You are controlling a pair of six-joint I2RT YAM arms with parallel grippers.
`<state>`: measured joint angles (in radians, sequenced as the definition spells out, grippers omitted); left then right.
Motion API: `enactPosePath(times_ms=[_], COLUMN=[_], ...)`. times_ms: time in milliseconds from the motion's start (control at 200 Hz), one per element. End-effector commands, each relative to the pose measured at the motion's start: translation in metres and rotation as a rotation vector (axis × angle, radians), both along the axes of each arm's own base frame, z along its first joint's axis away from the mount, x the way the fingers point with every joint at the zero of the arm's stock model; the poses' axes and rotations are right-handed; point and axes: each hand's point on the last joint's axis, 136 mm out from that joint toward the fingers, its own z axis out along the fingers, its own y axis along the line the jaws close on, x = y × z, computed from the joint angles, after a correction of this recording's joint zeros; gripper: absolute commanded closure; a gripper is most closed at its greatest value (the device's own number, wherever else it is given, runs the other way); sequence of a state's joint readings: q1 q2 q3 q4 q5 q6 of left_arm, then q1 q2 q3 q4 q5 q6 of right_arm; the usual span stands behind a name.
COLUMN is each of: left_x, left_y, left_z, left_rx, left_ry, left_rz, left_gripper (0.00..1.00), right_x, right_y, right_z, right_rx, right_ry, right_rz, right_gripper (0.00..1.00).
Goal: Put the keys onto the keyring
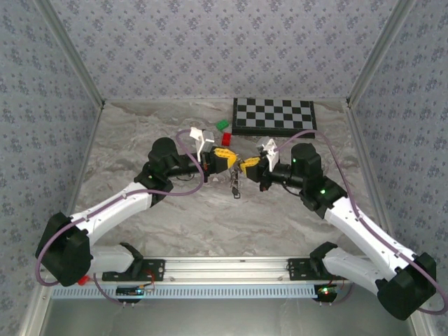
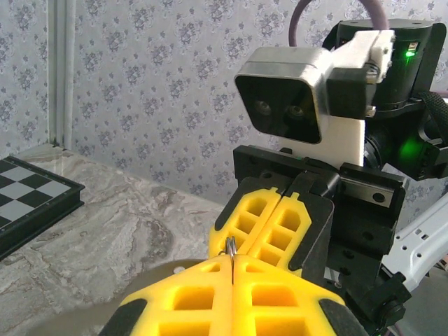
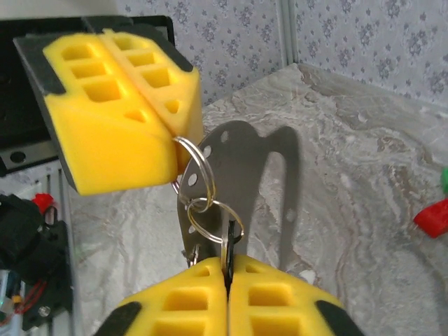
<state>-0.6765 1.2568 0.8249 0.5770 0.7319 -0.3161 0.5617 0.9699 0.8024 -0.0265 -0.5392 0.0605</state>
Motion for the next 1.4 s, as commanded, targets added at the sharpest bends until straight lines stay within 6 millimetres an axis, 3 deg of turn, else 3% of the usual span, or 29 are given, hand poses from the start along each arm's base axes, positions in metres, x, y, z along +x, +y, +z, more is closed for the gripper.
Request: enactPosePath(times_ms=[0,330,505,560,785,1035,1394], left_x=[-0.007,-0.008,-0.008,-0.007,-0.006,-0.003,-0.003], left_y=[0.002,0.005,0.003,0.003,0.001,0.001,0.000], left_z=[0.023,0.027,0.025,0.023,0.021,0.020,0.024], left_rx=[-0.051,-0.069,-0.067,-0.063,-0.057,-0.063,-0.081], left_ry=[-0.061,-0.065,-0.060,-0.056,-0.056,-0.045,-0.039], left_rz=[-0.009,0.003,-0.006,-0.007,-0.009,0.002,0.000], left_gripper=[1.00,1.00,1.00,1.00,1.00,1.00,1.00], right_x=[-0.003,-0.015,-0.015,-0.013,-0.007,-0.002,0.011], right_y=[0.003,0.010,0.012,0.010,-0.005,-0.021,-0.006], right_z=[0.014,-0.012,-0.011,-0.011,0.001,0.022,0.051], right_rx=[0.005,-0.060,-0.072,-0.076,-0.066,0.112,0.385], right_ry=[-0.040,0.021,0.007,0.003,-0.039,-0.043,-0.029], right_rz=[0.030,0.091,0.088,0.071,-0.013,-0.061,0.045], right_gripper=[1.00,1.00,1.00,0.94,0.69,0.66,0.62])
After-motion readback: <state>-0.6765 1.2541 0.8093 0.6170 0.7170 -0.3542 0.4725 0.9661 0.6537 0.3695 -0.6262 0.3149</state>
